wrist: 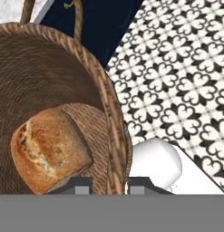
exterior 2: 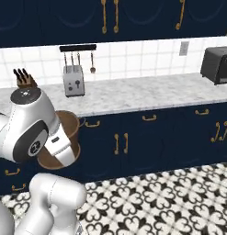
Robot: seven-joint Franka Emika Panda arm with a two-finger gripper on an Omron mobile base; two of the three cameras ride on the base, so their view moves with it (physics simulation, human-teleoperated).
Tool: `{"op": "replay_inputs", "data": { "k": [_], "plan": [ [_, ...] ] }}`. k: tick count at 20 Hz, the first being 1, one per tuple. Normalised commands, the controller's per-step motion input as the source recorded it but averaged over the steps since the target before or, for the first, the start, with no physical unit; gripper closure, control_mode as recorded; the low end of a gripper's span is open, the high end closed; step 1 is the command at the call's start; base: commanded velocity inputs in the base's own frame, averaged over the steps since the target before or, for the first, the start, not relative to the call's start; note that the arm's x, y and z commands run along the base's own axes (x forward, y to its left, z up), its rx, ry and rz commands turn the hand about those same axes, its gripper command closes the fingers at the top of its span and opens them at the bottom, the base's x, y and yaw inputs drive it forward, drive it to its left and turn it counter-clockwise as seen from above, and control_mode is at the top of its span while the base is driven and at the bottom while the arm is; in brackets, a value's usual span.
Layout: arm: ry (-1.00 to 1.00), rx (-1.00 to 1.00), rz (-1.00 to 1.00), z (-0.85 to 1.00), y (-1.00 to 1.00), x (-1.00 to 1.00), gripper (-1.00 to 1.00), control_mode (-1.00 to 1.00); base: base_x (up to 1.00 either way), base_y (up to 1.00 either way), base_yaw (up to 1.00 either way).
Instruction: Open the cabinet, pick up the bread from the cabinet and place it in the basket. Then move the basket to the dining counter.
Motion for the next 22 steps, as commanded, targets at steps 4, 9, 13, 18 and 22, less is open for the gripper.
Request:
{"op": "replay_inputs", "data": {
  "k": [4, 9, 13, 18, 22],
  "plan": [
    [0.00, 0.00, 0.00, 0.00, 0.00, 0.00, 1.00, 1.00, 0.06, -0.67, -0.82],
    [0.00, 0.00, 0.00, 0.00, 0.00, 0.00, 1.00, 1.00, 0.08, -0.69, -0.81],
    [0.00, 0.00, 0.00, 0.00, 0.00, 0.00, 1.00, 1.00, 0.07, -0.66, -0.82],
    [0.00, 0.00, 0.00, 0.00, 0.00, 0.00, 1.00, 1.00, 0.07, -0.57, -0.84],
    [0.00, 0.00, 0.00, 0.00, 0.00, 0.00, 1.00, 1.00, 0.06, -0.50, -0.86]
  ]
}}
